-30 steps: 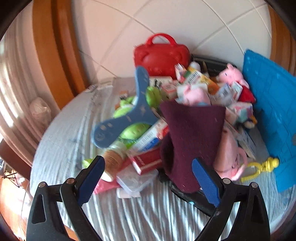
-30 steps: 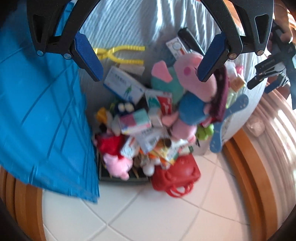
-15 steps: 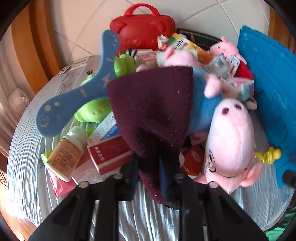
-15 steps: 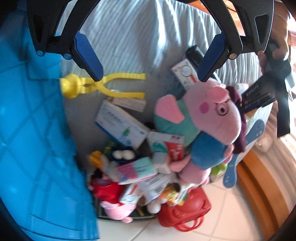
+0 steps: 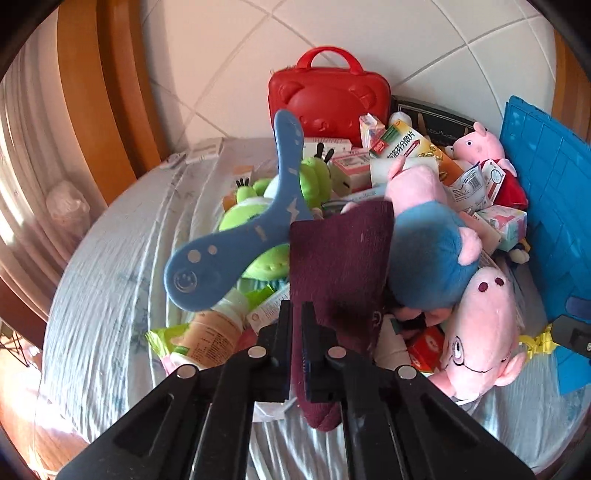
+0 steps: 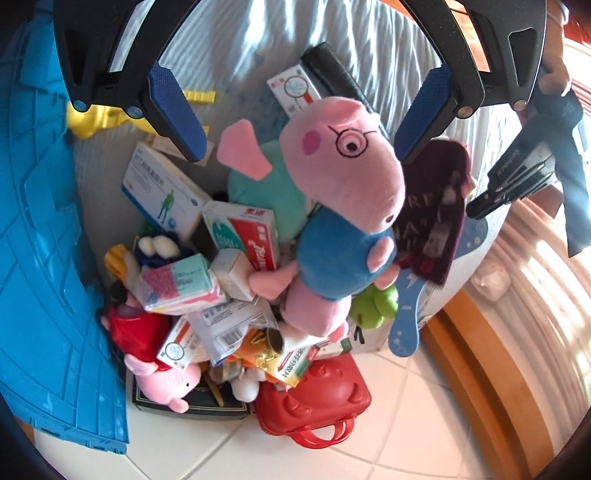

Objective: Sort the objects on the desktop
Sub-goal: 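Grasp the maroon sock with the left gripper while the right grasps the blue-bodied pig plush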

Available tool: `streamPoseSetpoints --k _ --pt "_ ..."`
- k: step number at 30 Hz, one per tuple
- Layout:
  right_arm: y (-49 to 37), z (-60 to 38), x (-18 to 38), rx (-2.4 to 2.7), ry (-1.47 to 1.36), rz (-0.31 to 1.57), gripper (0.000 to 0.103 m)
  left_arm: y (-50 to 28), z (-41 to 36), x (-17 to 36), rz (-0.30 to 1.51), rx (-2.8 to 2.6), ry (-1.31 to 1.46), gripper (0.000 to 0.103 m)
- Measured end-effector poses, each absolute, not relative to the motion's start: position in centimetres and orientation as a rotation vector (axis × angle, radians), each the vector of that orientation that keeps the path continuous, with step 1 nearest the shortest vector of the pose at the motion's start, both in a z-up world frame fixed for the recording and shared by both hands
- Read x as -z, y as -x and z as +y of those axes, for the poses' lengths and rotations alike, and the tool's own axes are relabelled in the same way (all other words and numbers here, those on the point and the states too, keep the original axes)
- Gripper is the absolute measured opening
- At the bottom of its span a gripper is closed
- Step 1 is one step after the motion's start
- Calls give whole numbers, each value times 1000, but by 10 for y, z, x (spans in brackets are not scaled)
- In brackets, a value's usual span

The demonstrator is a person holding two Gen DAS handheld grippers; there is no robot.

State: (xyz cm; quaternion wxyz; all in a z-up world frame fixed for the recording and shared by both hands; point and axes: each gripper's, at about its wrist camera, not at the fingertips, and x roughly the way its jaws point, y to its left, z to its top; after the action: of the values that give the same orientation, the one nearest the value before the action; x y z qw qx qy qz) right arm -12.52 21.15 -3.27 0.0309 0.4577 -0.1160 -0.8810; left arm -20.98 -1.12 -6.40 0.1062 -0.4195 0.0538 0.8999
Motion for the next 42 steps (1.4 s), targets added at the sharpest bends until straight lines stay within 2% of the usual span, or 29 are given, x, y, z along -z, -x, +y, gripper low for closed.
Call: streamPoseSetpoints --k 1,2,3,6,8,12,13,14,15,17,23,28,31,36,42 --pt "124 214 33 2722 -1412 -361 103 212 -10 65 154 -2638 1266 21" --pt "123 218 33 2728 -1414 -369 103 213 -9 67 145 -2632 1285 44" --pt "122 220 34 2733 -1416 -377 103 211 -7 67 126 -2635 1272 60" --pt "116 235 40 2745 -1439 -421 103 203 2 69 123 -2638 1197 80" --pt "112 248 46 2763 -1466 -444 103 207 12 78 210 -2653 1215 82" --pt "105 272 58 2799 -1519 -488 103 234 28 113 331 -2637 1353 80" --pt "104 278 60 2805 -1528 -498 103 239 28 120 324 -2621 1378 72" --pt "105 285 62 2808 -1540 -513 103 242 28 125 309 -2605 1401 42" --pt "106 290 63 2808 -1547 -525 103 246 25 129 228 -2552 1424 30" --pt "109 297 65 2810 -1550 -542 103 248 19 123 146 -2535 1421 23" --pt "132 295 55 2761 -1491 -581 103 231 8 59 138 -2621 1219 17" --pt "175 261 36 2682 -1424 -550 103 235 -12 8 111 -2744 1048 15" --pt "204 234 33 2611 -1453 -533 103 252 -21 6 125 -2810 1046 15" --pt "241 189 47 2528 -1556 -475 103 273 -38 22 41 -2761 1118 15" --pt "273 159 85 2469 -1723 -414 103 277 -38 34 34 -2725 1149 15"
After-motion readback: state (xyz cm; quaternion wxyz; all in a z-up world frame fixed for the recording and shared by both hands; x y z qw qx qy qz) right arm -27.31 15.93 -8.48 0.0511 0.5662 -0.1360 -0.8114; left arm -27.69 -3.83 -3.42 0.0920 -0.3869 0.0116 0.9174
